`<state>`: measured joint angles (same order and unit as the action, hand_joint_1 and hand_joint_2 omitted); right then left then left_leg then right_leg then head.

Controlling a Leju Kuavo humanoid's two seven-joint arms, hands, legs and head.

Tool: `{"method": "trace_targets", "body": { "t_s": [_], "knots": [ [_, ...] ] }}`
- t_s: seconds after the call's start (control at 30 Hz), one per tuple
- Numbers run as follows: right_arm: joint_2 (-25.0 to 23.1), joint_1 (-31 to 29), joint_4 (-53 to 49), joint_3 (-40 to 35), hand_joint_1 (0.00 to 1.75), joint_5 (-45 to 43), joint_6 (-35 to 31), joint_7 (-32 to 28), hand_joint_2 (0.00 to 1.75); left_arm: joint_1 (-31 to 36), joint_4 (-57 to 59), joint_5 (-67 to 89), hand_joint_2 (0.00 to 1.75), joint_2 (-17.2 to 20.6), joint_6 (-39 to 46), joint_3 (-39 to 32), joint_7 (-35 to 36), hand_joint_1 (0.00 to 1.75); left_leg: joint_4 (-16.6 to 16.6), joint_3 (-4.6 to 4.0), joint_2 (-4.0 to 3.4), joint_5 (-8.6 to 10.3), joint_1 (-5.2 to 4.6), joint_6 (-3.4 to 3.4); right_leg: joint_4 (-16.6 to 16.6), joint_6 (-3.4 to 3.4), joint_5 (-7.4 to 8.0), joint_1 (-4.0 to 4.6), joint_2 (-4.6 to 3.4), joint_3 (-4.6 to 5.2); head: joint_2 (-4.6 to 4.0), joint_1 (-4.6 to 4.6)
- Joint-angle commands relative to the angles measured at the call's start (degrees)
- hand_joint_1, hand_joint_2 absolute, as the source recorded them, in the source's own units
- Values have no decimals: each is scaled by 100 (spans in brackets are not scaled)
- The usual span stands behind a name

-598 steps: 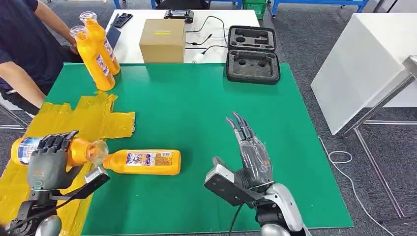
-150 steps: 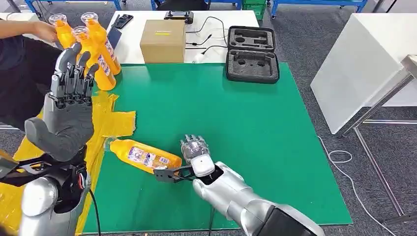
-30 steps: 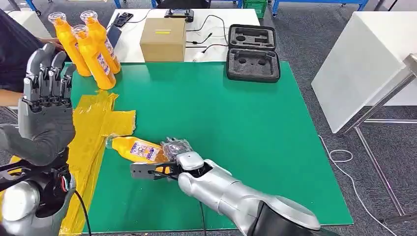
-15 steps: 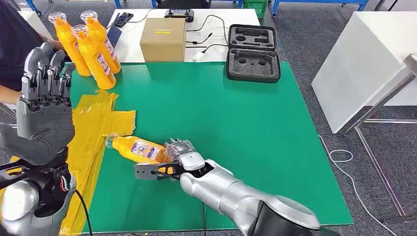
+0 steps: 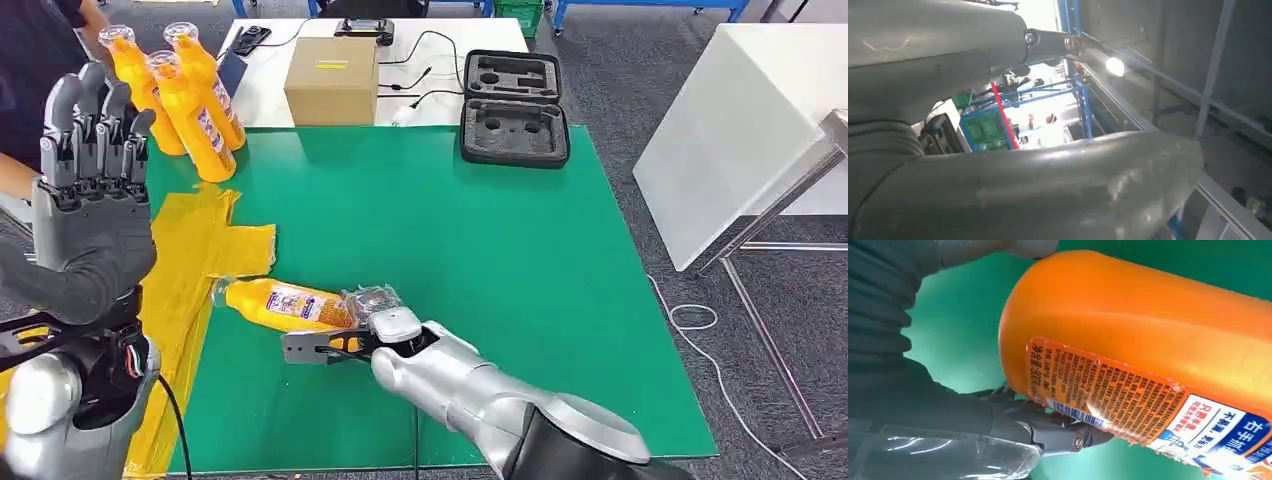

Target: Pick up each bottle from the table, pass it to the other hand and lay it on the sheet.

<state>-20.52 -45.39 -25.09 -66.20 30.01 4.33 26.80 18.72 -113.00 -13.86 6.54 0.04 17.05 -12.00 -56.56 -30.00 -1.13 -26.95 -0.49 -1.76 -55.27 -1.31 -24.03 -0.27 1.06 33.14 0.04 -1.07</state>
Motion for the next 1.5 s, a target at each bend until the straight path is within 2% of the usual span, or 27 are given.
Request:
{"method": "trace_targets", "body": {
  "t_s": [0.03,0.23,0.33,0.4,0.47,0.63,0.7,0.77,0.8,0.87,0.9,0.93,1.0,1.1,1.13,1.2,1.27,1.33,1.4,1.43,1.5],
  "knots": [
    [75,-172,430,35,175,26,83,-12,175,220,345,-19,0,-58,4,150,-21,0,-1,5,31,1,5,15,1,4,-6,2,15,-13,0,-2],
    [363,-182,463,114,175,520,356,24,175,545,640,-102,0,-110,-54,252,-67,0,0,7,38,2,5,11,4,2,-6,3,26,-17,0,-2],
    [606,-240,385,8,175,1074,596,330,175,625,672,-148,0,-134,-10,243,-23,0,-5,5,46,0,7,16,0,3,-9,4,27,-18,0,-2],
    [841,-208,322,311,175,1159,769,371,175,659,746,-160,0,-170,-13,248,-18,0,-2,0,30,3,2,7,2,0,-3,1,21,-9,0,-2],
    [1273,-123,168,418,175,1436,568,228,175,715,875,-230,0,-207,-41,278,-9,0,-2,2,44,4,3,9,5,-1,-4,2,32,-16,0,-2],
    [2281,691,21,1337,175,1916,-542,-54,175,637,1006,-333,0,-266,-28,235,-108,0,10,25,72,11,-1,6,29,-3,-2,0,59,-49,0,0],
    [2500,1035,60,1726,175,1981,-822,-138,175,623,972,-336,0,-298,-3,204,-135,0,10,35,66,8,-10,5,27,-3,-3,-9,55,-56,0,0],
    [2578,1256,116,2018,175,2043,-882,-145,175,582,845,-312,0,-389,69,133,-146,0,19,46,96,13,-11,10,44,-5,-2,-12,74,-79,0,-2],
    [2638,1388,97,2174,175,2179,-981,-237,175,548,743,-262,0,-433,134,65,-106,0,13,51,71,8,-10,9,36,-1,-1,-11,54,-76,0,0],
    [2748,1582,-15,2403,175,2275,-1154,-575,175,443,558,-242,0,-427,205,-64,-78,0,15,63,74,5,-12,6,40,-1,-2,-13,55,-90,0,-2],
    [2814,1680,-134,2522,33,2361,-1333,-807,175,406,505,-219,0,-388,276,-116,-82,0,15,76,65,2,-12,5,39,-1,-2,-13,48,-99,0,0],
    [2870,1701,-183,2544,0,2651,-1661,-858,175,344,438,-225,0,-329,327,-190,-94,0,12,73,71,1,-12,2,40,-1,0,-12,52,-99,0,-2],
    [2851,1627,-169,2635,0,2697,-1649,-839,175,324,430,-227,0,-276,332,-220,-95,0,8,93,46,-6,-16,-5,34,-1,-3,-16,34,-111,0,2],
    [2832,1610,-180,2683,0,2746,-1573,-843,175,315,435,-231,0,-280,337,-229,-99,0,9,89,59,0,-17,-2,37,0,5,-17,39,-108,0,0],
    [2820,1604,-188,2692,0,2760,-1557,-839,0,331,447,-230,0,-293,335,-207,-97,0,4,100,41,-7,-17,-8,30,-1,2,-17,27,-114,0,0],
    [2755,1307,-179,2688,0,3146,-1400,-711,0,302,422,-248,0,-199,449,-239,-162,0,5,95,42,-3,-16,-6,32,0,6,-16,28,-109,0,-2],
    [2698,941,-401,2747,0,3290,-849,-745,0,251,362,-273,0,-156,506,-310,-173,0,1,84,33,0,-18,-3,27,0,12,-19,16,-94,0,-2],
    [2730,677,-1386,2799,0,3381,182,-812,0,213,296,-293,0,-128,532,-380,-149,0,-7,92,-2,-6,-27,-18,10,-11,13,-30,-11,-95,0,-2],
    [2714,483,-2696,2907,0,3737,784,-473,0,35,98,-267,0,-28,562,-484,-109,0,-12,78,-17,-4,-30,-19,1,-14,18,-35,-29,-79,0,2],
    [2511,301,-3064,3104,0,3688,1019,-216,0,27,7,-260,0,-9,579,-538,-79,0,-9,79,-16,-3,-27,-15,6,-17,23,-33,-32,-78,0,0],
    [2179,110,-4166,3615,0,3485,827,134,0,-311,-238,-130,0,4,576,-681,-48,0,-20,61,-47,-6,-29,-11,-13,-15,25,-35,-63,-50,0,0]
  ]
}}
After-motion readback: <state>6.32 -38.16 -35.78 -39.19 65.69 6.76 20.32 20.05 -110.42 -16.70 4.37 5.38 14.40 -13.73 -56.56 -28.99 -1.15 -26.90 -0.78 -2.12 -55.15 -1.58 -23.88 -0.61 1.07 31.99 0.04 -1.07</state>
